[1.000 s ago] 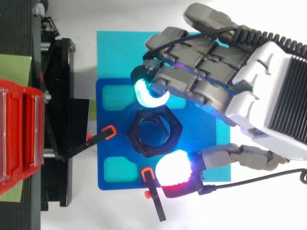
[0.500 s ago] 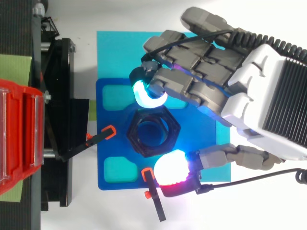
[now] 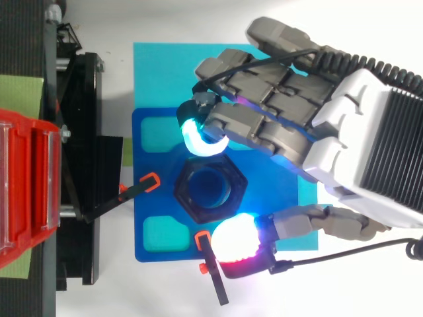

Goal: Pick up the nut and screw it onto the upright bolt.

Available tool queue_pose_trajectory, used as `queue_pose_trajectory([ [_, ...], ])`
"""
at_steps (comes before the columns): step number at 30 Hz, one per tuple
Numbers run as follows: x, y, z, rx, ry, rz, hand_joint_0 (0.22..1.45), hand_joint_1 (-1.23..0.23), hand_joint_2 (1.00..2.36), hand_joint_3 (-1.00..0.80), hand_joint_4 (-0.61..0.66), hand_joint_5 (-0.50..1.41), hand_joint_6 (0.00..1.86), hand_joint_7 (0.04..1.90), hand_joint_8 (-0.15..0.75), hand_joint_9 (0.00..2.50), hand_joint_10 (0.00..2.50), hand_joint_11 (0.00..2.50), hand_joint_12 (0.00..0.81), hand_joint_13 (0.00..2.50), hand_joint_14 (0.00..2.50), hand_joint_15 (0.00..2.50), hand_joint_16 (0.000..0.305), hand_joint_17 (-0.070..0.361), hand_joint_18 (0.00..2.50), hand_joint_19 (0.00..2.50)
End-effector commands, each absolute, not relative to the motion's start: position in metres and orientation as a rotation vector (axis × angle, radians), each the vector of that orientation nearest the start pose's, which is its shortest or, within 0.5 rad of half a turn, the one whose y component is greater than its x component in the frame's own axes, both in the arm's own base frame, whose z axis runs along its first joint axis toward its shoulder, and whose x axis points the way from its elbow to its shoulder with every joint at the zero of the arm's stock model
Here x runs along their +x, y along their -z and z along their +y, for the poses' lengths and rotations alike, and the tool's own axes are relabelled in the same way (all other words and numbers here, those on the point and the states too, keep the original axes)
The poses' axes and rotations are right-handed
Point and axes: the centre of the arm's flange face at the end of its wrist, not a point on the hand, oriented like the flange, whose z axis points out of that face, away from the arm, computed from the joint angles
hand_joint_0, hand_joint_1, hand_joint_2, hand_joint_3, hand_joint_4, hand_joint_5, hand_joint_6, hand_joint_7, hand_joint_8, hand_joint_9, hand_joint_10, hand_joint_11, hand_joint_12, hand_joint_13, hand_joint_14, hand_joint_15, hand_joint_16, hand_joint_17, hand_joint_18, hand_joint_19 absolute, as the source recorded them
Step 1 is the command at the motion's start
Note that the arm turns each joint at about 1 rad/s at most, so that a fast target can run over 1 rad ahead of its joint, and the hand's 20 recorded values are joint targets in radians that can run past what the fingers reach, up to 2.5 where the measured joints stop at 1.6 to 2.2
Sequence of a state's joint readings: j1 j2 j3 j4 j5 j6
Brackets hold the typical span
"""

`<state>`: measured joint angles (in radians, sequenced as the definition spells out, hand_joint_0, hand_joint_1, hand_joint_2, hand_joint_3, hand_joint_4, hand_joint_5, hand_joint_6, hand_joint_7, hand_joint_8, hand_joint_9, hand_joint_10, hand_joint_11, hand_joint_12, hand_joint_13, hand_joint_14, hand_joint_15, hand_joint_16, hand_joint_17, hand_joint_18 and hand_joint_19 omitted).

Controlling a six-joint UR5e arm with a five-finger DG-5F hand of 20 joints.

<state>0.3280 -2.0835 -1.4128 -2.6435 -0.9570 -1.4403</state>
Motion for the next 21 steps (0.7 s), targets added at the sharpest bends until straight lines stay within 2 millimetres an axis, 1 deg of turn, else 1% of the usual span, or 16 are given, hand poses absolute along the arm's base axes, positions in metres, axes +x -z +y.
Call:
queue_pose_trajectory([
  [1, 0.6995, -0.2976, 0.0336, 0.364, 0.071, 1.421, 0.54, -0.55, 1.0, -0.5, 0.27, -0.16, 0.6, 1.14, 0.278, 0.59, 0.0, 0.0, 0.283, 0.61, 0.0, 0.0, 0.027, 0.062, 0.35, 0.0],
  [16, 0.7017, -0.2986, 0.0341, 0.361, 0.057, 1.406, 0.54, -0.55, 1.0, -0.5, 0.27, -0.16, 0.6, 1.14, 0.279, 0.59, 0.0, 0.0, 0.284, 0.61, 0.0, 0.0, 0.027, 0.061, 0.36, 0.0],
  [21, 0.7017, -0.2989, 0.0385, 0.357, 0.05, 1.404, 0.54, -0.55, 1.0, -0.5, 0.27, -0.16, 0.6, 1.14, 0.279, 0.59, 0.0, 0.0, 0.285, 0.62, 0.0, 0.0, 0.027, 0.061, 0.37, 0.0],
])
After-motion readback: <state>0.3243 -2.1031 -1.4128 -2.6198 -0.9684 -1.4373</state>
